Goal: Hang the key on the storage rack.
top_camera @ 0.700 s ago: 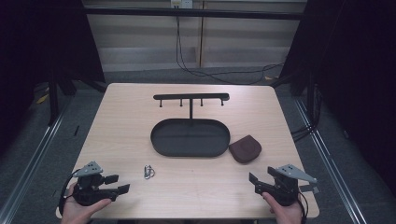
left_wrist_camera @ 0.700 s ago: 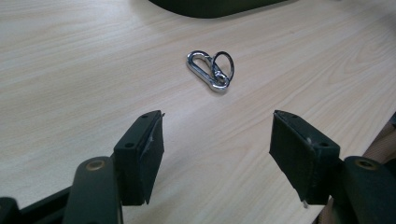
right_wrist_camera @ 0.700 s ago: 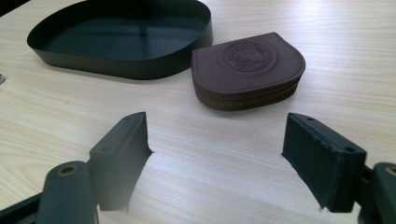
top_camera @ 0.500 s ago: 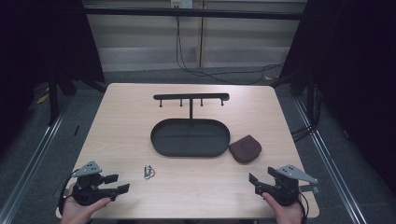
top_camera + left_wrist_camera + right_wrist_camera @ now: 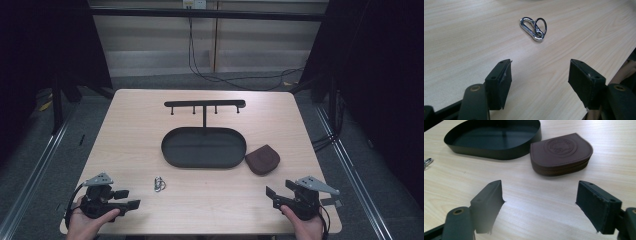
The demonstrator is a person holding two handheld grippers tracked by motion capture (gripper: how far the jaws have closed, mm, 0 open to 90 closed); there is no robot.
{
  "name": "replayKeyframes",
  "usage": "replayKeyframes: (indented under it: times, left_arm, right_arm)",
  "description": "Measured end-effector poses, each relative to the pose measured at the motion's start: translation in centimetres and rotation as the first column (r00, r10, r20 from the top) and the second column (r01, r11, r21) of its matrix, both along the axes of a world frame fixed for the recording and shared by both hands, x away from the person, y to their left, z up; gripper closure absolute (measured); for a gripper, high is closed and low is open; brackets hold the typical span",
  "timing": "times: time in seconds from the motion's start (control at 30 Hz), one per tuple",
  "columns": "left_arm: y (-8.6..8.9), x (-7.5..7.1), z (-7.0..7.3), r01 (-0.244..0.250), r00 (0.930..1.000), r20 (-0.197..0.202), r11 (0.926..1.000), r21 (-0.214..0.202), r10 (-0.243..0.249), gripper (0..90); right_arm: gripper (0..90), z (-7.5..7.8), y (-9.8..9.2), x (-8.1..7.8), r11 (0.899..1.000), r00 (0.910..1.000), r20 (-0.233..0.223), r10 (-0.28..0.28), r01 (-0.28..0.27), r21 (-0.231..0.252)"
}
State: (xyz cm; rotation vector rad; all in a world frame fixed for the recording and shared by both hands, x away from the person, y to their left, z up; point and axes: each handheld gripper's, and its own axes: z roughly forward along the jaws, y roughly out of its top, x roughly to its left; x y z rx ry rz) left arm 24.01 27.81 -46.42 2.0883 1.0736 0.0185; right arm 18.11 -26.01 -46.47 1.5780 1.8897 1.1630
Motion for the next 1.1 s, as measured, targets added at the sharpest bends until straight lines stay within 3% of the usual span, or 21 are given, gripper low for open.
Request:
replayKeyframes:
  times: [0.1,0.23,0.3,0.4,0.53,0.63,0.9,1.1]
  left_arm:
    - [-0.2,0.2,0.3,-0.004,0.9999,-0.017,1.0000,0.000,0.004,37.4]
    - [-0.6,0.3,0.9,0.009,0.9999,0.007,0.9998,0.020,-0.009,41.5]
    - [-1.1,0.5,1.3,0.022,0.9995,0.020,0.9985,0.051,-0.023,44.6]
    - [-1.3,0.7,1.5,0.028,0.9995,0.013,0.9984,0.050,-0.028,46.5]
    - [-1.9,1.2,1.9,0.052,0.9986,0.001,0.9956,0.078,-0.052,50.6]
    - [-2.6,1.8,2.3,0.062,0.9980,0.000,0.9905,0.123,-0.063,52.2]
    - [-3.4,3.1,3.2,0.070,0.9976,-0.016,0.9850,0.158,-0.068,54.7]
    - [-4.5,4.0,3.6,0.117,0.9929,-0.047,0.9740,0.194,-0.110,57.1]
  right_arm:
    - [20.7,0.0,0.0,0.0,1.000,1.0000,0.003,0.001,-0.001,0.000]
    - [20.0,-0.2,-0.2,0.3,1.000,0.9997,-0.020,0.017,-0.016,0.022]
    - [20.0,-0.2,-0.2,0.3,0.999,0.9996,-0.019,0.020,-0.019,0.025]
    - [20.0,-0.2,-0.1,0.3,1.000,0.9997,-0.016,0.021,-0.020,0.021]
    - [20.0,-0.2,-0.1,0.3,0.999,0.9996,-0.012,0.025,-0.024,0.022]
    - [20.4,-0.2,-0.1,0.3,0.999,0.9996,-0.015,0.024,-0.023,0.026]
    - [20.4,-0.3,-0.1,0.3,0.999,0.9994,-0.025,0.024,-0.023,0.034]
    - [21.6,-0.3,-0.1,0.3,0.999,0.9991,-0.028,0.033,-0.032,0.028]
